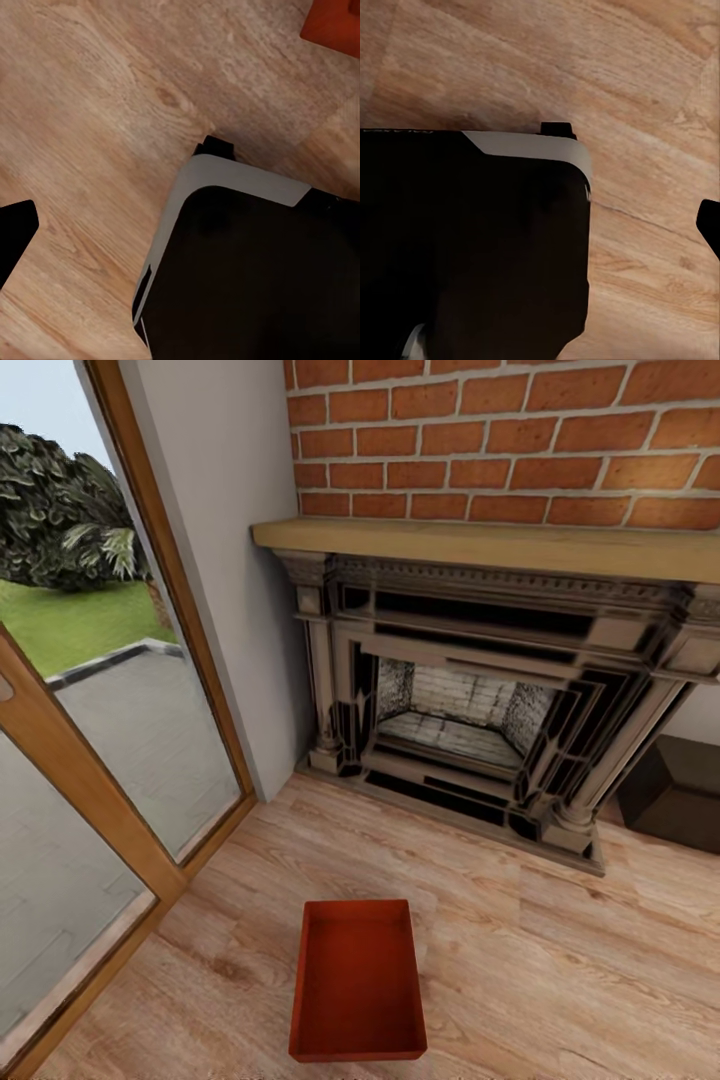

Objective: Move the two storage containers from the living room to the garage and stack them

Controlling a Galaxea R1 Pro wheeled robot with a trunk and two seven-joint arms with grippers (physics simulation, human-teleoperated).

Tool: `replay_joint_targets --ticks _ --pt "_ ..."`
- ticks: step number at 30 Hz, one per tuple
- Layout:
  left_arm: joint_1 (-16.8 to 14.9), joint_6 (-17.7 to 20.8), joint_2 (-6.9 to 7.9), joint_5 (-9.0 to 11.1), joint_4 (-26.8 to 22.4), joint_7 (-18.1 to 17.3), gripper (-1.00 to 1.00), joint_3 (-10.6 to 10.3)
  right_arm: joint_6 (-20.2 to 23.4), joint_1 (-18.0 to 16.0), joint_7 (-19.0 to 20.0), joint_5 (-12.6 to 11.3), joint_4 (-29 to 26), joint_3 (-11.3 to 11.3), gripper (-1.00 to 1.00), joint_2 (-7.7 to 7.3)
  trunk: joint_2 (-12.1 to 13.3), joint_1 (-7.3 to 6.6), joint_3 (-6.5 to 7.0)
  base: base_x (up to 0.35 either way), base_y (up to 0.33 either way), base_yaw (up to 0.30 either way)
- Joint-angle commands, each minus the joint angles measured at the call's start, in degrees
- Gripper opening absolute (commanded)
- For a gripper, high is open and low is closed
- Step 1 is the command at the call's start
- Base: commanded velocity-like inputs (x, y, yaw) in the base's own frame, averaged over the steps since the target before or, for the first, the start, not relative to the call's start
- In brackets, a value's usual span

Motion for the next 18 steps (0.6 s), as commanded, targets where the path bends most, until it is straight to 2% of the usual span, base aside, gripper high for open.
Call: replay_joint_targets --ticks 1,18 --pt "0.0 0.3 0.04 0.5 -0.2 0.4 1.00 -0.5 -0.1 0.0 -0.4 -0.6 0.0 0.5 1.00 -0.03 -0.1 0.01 -0.17 0.000 0.000 0.000" --pt "0.0 0.3 -0.03 0.4 -0.6 0.4 1.00 -0.4 -0.1 0.0 -0.3 -0.6 0.0 0.5 1.00 -0.04 -0.1 0.01 -1.75 0.000 0.000 0.000"
